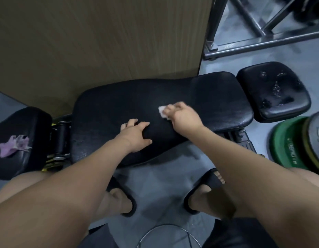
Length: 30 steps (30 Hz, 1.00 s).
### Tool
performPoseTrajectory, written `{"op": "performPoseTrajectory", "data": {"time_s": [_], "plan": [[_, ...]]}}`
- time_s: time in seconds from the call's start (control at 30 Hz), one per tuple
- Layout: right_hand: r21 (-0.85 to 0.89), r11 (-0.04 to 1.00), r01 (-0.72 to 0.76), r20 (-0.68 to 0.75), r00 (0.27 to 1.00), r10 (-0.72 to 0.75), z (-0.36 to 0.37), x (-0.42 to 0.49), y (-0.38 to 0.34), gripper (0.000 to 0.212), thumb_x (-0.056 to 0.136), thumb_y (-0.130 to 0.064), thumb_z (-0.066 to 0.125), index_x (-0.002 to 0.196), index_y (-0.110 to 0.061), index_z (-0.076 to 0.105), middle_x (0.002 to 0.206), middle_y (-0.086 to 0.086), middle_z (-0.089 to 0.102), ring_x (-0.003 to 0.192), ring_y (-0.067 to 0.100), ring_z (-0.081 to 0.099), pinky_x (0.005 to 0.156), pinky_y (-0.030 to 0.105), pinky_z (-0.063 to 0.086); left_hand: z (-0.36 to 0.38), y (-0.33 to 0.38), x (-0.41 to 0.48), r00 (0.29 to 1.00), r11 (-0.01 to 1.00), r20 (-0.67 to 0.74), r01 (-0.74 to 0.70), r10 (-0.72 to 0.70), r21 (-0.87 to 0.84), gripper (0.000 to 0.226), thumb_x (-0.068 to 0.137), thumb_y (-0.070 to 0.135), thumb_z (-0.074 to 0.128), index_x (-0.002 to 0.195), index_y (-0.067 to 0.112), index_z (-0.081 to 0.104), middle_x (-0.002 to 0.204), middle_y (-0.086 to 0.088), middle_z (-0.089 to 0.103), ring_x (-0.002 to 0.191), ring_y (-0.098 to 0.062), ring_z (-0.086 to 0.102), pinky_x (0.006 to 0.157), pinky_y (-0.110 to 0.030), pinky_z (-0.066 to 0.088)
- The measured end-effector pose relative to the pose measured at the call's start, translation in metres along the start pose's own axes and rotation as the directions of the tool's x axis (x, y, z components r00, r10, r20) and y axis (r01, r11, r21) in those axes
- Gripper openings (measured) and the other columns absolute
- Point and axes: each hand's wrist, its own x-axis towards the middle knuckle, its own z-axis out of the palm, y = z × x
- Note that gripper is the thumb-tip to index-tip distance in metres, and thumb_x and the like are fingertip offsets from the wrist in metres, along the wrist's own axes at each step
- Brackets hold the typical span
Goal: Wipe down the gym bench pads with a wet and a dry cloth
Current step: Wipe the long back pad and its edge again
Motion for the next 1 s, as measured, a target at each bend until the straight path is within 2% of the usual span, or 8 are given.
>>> {"op": "performPoseTrajectory", "data": {"time_s": [0.13, 0.2, 0.3, 0.5, 0.6, 0.67, 0.8, 1.0], "plan": [[0.013, 0.967, -0.254, 0.001, 0.967, 0.254, -0.008, 0.039, 0.017, 0.042, 0.089, -0.007, 0.054, 0.128, -0.021, 0.059, 0.13, -0.003, 0.058, 0.129, 0.029, 0.042, 0.093, 0.035, 0.039, -0.003, 0.011, 0.008, 0.999, 0.999, 0.002, 0.036, -0.036, 0.004, 0.07, 0.091, 0.049, 0.068, 0.15, 0.043, 0.031, 0.161, 0.002, 0.01, 0.145, -0.031, 0.015, 0.114, -0.041, 0.036], [0.013, 0.987, -0.162, 0.027, 0.986, 0.162, -0.005, 0.027, 0.012, 0.041, 0.087, -0.009, 0.055, 0.126, -0.023, 0.06, 0.13, -0.002, 0.057, 0.129, 0.03, 0.043, 0.098, 0.038, 0.045, -0.003, 0.022, 0.014, 0.999, 0.999, -0.007, 0.042, -0.042, 0.014, 0.072, 0.09, 0.052, 0.067, 0.151, 0.04, 0.03, 0.161, 0.001, 0.01, 0.144, -0.034, 0.016, 0.114, -0.042, 0.036], [0.038, 0.999, 0.025, 0.008, 1.0, -0.025, 0.0, -0.019, 0.033, 0.038, 0.083, -0.006, 0.053, 0.11, -0.031, 0.062, 0.113, -0.011, 0.061, 0.11, 0.024, 0.05, 0.087, 0.04, 0.052, -0.005, 0.044, 0.025, 0.999, 1.0, -0.021, 0.024, -0.024, 0.016, 0.075, 0.091, 0.057, 0.063, 0.154, 0.039, 0.025, 0.164, 0.001, 0.006, 0.148, -0.038, 0.01, 0.117, -0.045, 0.033], [-0.025, 0.925, -0.38, -0.114, 0.92, 0.375, -0.044, -0.057, 0.125, 0.034, 0.085, -0.004, 0.054, 0.112, -0.023, 0.064, 0.106, -0.006, 0.062, 0.109, 0.027, 0.049, 0.074, 0.034, 0.043, 0.0, 0.109, 0.035, 0.991, 0.991, -0.015, -0.131, 0.131, 0.017, 0.074, 0.093, 0.057, 0.061, 0.155, 0.051, 0.019, 0.167, 0.007, -0.002, 0.153, -0.037, -0.006, 0.121, -0.05, 0.025], [-0.044, 0.934, -0.354, -0.186, 0.922, 0.34, -0.044, -0.082, 0.121, 0.023, 0.083, -0.001, 0.059, 0.098, -0.016, 0.067, 0.095, -0.001, 0.064, 0.095, 0.032, 0.052, 0.066, 0.03, 0.037, 0.012, 0.14, 0.037, 0.979, 0.976, 0.049, -0.202, 0.199, 0.08, 0.078, 0.092, 0.061, 0.061, 0.153, 0.058, 0.013, 0.168, 0.011, -0.012, 0.153, -0.036, -0.015, 0.12, -0.065, 0.018], [-0.052, 0.958, -0.283, -0.134, 0.952, 0.274, -0.049, -0.091, 0.118, 0.026, 0.086, -0.003, 0.059, 0.105, -0.018, 0.071, 0.099, -0.002, 0.066, 0.093, 0.03, 0.051, 0.069, 0.029, 0.036, 0.02, 0.157, 0.038, 0.977, 0.971, 0.123, -0.193, 0.177, 0.139, 0.079, 0.093, 0.062, 0.058, 0.15, 0.064, 0.003, 0.165, 0.016, -0.023, 0.152, -0.037, -0.023, 0.115, -0.075, 0.014], [0.036, 0.959, -0.281, -0.046, 0.958, 0.282, -0.06, -0.092, 0.135, 0.034, 0.094, -0.01, 0.049, 0.117, -0.019, 0.072, 0.108, -0.002, 0.07, 0.094, 0.03, 0.053, 0.077, 0.037, 0.052, 0.029, 0.167, 0.04, 0.983, 0.972, 0.144, -0.143, 0.117, 0.185, 0.081, 0.098, 0.057, 0.055, 0.144, 0.072, -0.01, 0.161, 0.017, -0.032, 0.15, -0.038, -0.028, 0.112, -0.078, 0.012], [0.216, 0.802, -0.557, -0.389, 0.705, 0.594, -0.086, -0.101, 0.163, 0.025, 0.095, -0.01, 0.045, 0.09, -0.02, 0.067, 0.087, -0.004, 0.071, 0.082, 0.026, 0.043, 0.066, 0.034, 0.047, 0.031, 0.168, 0.043, 0.989, 0.977, 0.109, -0.119, 0.1, 0.18, 0.084, 0.098, 0.051, 0.058, 0.143, 0.073, -0.009, 0.162, 0.017, -0.031, 0.151, -0.037, -0.027, 0.113, -0.077, 0.011]]}}
